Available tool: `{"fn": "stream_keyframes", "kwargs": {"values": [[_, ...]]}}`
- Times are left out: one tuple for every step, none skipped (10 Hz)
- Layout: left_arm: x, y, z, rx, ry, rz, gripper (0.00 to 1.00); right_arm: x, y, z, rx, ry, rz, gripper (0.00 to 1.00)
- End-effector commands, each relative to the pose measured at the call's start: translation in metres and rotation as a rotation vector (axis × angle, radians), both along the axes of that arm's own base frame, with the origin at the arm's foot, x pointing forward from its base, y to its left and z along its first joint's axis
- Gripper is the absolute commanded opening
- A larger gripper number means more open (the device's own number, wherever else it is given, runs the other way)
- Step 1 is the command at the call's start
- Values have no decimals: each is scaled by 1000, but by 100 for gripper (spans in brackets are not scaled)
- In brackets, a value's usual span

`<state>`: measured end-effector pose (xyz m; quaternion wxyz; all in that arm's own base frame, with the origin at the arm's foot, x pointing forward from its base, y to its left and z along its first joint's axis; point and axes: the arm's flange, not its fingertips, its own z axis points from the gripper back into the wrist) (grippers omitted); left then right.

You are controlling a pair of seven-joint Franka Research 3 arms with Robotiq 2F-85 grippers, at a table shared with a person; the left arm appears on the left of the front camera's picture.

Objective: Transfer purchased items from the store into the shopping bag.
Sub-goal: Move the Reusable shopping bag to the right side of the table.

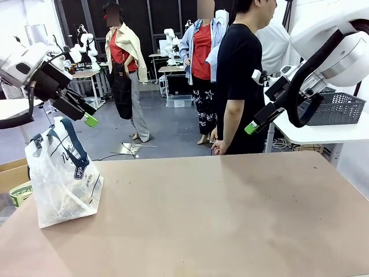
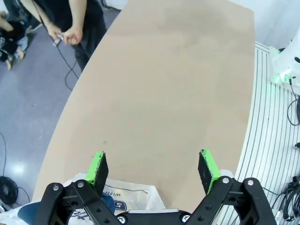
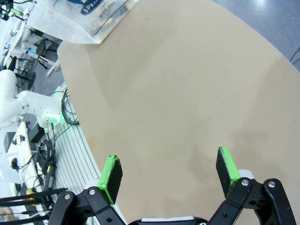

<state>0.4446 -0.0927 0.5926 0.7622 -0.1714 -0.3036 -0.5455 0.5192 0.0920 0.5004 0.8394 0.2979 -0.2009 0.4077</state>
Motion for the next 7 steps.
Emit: {"fn": "stream_keyframes", "kwargs": {"values": [[-1, -1, 1, -3, 4, -3, 100, 0, 2, 2, 4, 14, -14, 100], [-1, -1, 1, -3, 4, -3, 100, 0, 2, 2, 4, 14, -14, 100], [-1, -1, 1, -3, 4, -3, 100, 0, 2, 2, 4, 14, -14, 100], [-1, -1, 1, -3, 4, -3, 100, 0, 2, 2, 4, 14, -14, 100], [-1, -1, 1, -3, 4, -3, 100, 0, 2, 2, 4, 14, -14, 100], [-1, -1, 1, -3, 4, -3, 100, 0, 2, 2, 4, 14, -14, 100], [-1, -1, 1, -3, 4, -3, 100, 0, 2, 2, 4, 14, -14, 100]]}}
